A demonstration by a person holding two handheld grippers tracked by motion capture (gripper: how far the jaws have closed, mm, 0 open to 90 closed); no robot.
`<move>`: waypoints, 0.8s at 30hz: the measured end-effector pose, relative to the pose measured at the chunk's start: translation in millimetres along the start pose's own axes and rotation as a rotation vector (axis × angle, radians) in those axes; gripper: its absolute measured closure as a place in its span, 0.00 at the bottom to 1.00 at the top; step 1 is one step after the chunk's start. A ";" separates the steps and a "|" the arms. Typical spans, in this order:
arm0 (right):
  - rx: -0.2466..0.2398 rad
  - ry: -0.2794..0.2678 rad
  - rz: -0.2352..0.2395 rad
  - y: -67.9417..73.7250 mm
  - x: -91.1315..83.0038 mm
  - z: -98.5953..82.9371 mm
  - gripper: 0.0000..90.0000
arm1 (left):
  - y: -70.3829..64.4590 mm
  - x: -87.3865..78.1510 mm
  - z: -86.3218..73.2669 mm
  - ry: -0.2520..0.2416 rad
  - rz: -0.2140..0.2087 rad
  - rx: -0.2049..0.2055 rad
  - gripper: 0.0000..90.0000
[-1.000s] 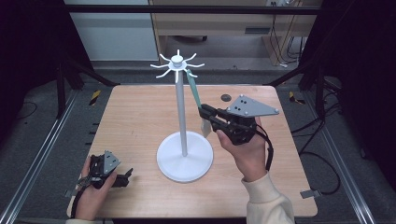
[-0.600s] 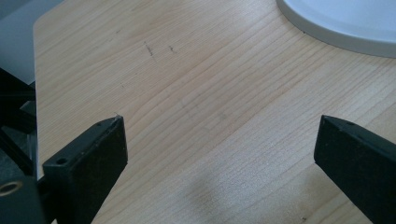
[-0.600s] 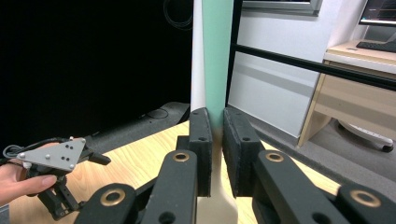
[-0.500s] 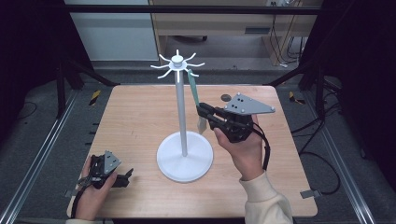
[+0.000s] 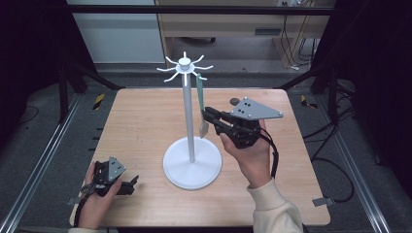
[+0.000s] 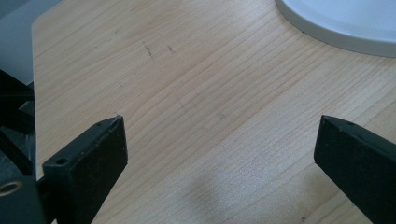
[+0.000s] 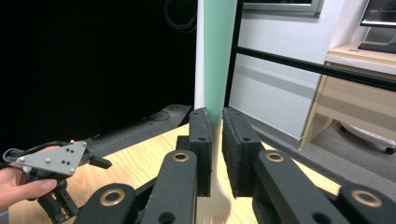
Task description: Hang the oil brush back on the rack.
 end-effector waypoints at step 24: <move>-0.051 0.099 -0.227 -22.3 -17.5 -16.3 0.64 | 0.2 0.3 0.7 -0.004 -0.001 -0.007 0.03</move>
Point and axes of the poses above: each handheld gripper's, and its own axes: x roughly forward along the jaws, z roughly out of its top, y roughly to its left, the point moved 4 cm from there along x, roughly forward along the jaws, and after that the axes turned 7 degrees about -z, right-handed, at the moved point
